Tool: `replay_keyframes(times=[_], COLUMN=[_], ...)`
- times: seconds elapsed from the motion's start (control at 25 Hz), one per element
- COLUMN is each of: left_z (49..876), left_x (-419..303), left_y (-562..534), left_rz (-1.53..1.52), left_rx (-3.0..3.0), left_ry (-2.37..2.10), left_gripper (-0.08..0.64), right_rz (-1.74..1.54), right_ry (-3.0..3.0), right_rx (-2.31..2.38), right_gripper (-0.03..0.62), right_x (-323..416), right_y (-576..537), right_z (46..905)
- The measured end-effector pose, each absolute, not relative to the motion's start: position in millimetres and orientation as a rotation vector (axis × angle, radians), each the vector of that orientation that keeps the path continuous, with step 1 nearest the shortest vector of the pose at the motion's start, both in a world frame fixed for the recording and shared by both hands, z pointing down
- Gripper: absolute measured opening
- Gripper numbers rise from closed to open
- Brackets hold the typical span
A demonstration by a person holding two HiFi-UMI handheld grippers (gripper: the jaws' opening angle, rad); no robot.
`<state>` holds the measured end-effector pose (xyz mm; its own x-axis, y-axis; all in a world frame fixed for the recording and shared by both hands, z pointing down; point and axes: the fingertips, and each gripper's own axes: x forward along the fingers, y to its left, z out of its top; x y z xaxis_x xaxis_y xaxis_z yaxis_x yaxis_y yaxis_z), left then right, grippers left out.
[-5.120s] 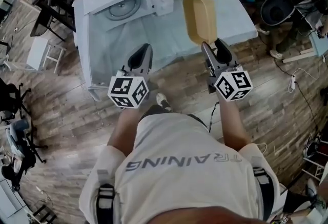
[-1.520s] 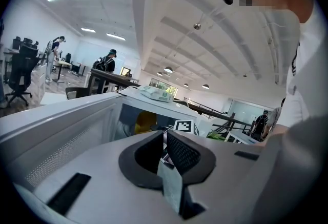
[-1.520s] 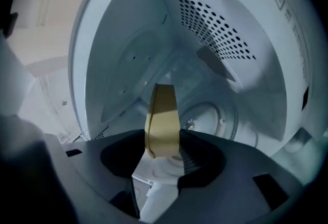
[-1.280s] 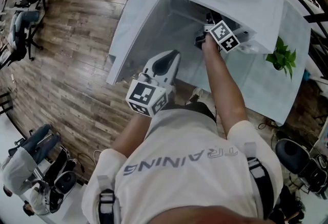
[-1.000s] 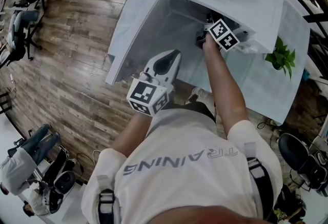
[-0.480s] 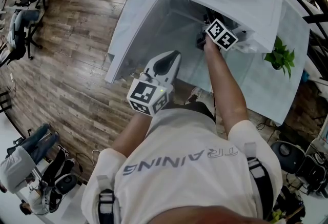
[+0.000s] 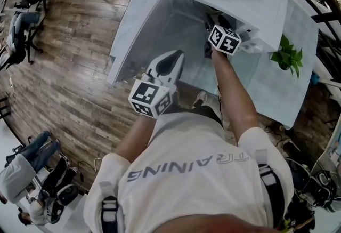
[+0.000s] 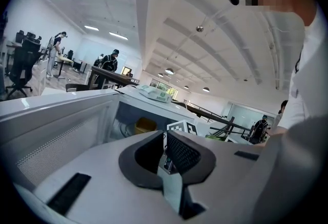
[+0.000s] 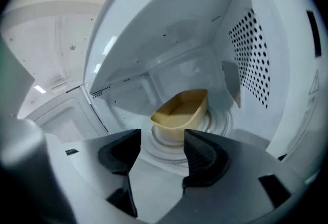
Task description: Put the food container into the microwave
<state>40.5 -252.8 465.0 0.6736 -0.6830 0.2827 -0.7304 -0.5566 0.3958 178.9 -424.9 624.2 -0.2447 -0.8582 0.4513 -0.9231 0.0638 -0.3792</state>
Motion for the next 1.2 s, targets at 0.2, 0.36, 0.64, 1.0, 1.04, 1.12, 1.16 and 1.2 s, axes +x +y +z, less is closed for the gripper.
replay_keyframes(times=[0.2,0.36,0.64,1.0,1.04,1.12,1.16,1.2], left_z=[457,454,453,441,439,432,429,426], left_x=[43,45,47,67,71,78,81,85], left_y=[-251,-249,-247,-236,-234,-227,-223,-220], left_rz=[0.11,0.1,0.117,0.08,0.076,0.065,0.062,0.061], left_rx=[2.413,2.419,2.455,2.473,2.477,2.489,2.499,2.51], left_ry=[-1.114,-1.142,-1.251,-1.299,-1.301,-1.308,-1.314,-1.321], left_gripper=[0.048,0.048,0.048,0.048,0.048,0.048,0.048,0.048], right_rz=[0.727,0.659,0.474,0.334,0.324,0.299,0.287,0.274], right_ry=[-2.273,-2.368,-2.471,-2.546,-2.552,-2.559,-2.561,-2.565], right_rx=[1.768,1.682,1.601,1.592,1.596,1.607,1.615,1.625], right_gripper=[0.226,0.156,0.11,0.032,0.029,0.026,0.026,0.026], right_x=[170,161,166,198,203,214,220,227], right_y=[-401,-374,-329,-276,-270,-258,-253,-248], right_z=[599,570,520,464,458,446,440,434])
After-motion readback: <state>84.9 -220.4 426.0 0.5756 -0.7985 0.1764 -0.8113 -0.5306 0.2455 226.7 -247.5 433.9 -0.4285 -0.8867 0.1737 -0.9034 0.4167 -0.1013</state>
